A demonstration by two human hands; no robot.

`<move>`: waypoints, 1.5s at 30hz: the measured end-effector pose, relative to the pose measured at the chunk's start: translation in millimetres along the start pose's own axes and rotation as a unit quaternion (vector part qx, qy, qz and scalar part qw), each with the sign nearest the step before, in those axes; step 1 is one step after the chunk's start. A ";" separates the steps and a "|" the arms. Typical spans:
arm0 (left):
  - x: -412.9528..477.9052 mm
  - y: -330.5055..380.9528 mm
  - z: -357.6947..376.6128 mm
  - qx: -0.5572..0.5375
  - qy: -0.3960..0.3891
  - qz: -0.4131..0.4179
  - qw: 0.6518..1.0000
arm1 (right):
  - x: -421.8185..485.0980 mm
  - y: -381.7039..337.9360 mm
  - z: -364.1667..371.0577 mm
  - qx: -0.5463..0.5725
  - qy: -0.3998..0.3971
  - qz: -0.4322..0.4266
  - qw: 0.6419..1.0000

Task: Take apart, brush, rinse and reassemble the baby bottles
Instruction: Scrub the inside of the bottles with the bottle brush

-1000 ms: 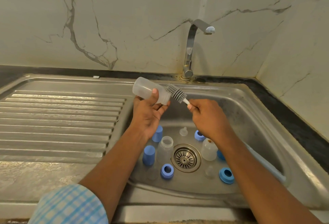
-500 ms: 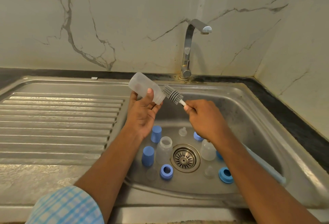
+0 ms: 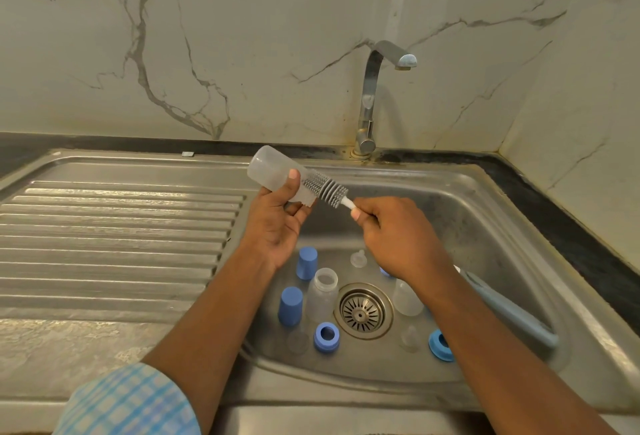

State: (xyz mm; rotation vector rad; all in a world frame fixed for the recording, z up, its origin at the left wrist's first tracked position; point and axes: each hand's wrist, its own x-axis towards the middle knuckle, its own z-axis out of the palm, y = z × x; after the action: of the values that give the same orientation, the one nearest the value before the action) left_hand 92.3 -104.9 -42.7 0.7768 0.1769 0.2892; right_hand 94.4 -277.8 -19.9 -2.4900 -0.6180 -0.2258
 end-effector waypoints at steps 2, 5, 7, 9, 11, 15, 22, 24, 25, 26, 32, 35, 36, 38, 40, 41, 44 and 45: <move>0.5 -2.1 -0.6 -0.005 -0.008 -0.011 1.000 | 3.2 1.7 0.3 -0.001 0.008 0.022 1.000; 0.0 -4.9 -0.6 0.000 -0.023 -0.021 1.000 | 5.5 5.0 0.9 -0.004 0.003 0.046 0.999; -1.2 -5.6 1.2 0.003 -0.033 -0.021 0.999 | 6.3 7.7 -0.1 -0.002 -0.001 0.058 0.998; -2.3 -5.0 3.4 0.003 -0.026 -0.015 1.000 | 5.9 8.6 -1.3 0.000 -0.005 0.057 0.998; -1.2 -4.6 2.7 -0.003 -0.002 -0.005 1.000 | 3.9 6.8 -0.5 0.004 -0.010 0.036 0.999; 2.9 -2.2 -1.6 -0.036 0.026 0.001 0.999 | 1.4 -2.6 5.9 0.002 -0.010 0.001 1.000; -2.1 -7.0 4.7 -0.018 -0.040 -0.016 0.999 | 5.2 14.5 1.7 0.015 0.001 0.062 0.998; -0.6 -1.3 3.0 -0.038 -0.033 -0.008 0.999 | 3.1 10.3 1.3 0.024 0.004 0.049 0.999; -0.2 0.8 1.9 -0.047 -0.024 -0.003 0.999 | 2.5 7.8 0.9 0.027 0.003 0.038 0.999; 0.2 2.3 0.5 -0.055 -0.014 0.001 0.998 | 2.1 5.3 1.4 0.030 0.002 0.028 0.999; 0.8 -1.7 0.8 -0.038 -0.014 0.004 0.999 | 2.9 7.6 0.1 0.033 0.007 0.031 0.999; 2.1 -3.6 0.1 -0.013 -0.015 -0.006 1.000 | 0.6 7.3 -1.8 0.039 0.006 0.023 0.999; 2.7 -3.4 -0.5 -0.014 -0.017 -0.007 1.000 | -0.1 6.3 -1.8 0.038 0.006 0.018 0.999; 3.7 -2.6 -2.5 -0.029 -0.021 -0.014 0.999 | -0.5 4.5 -1.7 0.031 0.009 0.011 0.999; 1.9 -0.8 -2.1 -0.045 -0.024 -0.031 0.998 | -0.4 3.7 -1.6 0.028 0.017 0.004 0.999; 1.3 -0.8 -1.5 -0.050 -0.025 -0.038 0.998 | -0.7 3.5 -1.6 0.027 0.018 -0.002 0.999; -0.2 -1.7 1.5 -0.025 -0.014 -0.033 0.999 | -2.1 1.8 0.7 0.014 0.001 -0.021 1.000; 0.5 -2.3 1.8 -0.013 -0.005 -0.028 1.000 | -2.2 1.1 1.6 0.002 -0.002 -0.022 1.000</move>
State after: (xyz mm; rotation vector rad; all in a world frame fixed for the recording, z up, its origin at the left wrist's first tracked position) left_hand 93.7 -107.4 -43.1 0.7457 0.1841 0.2337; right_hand 93.0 -278.6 -22.5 -2.4745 -0.6758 -0.2361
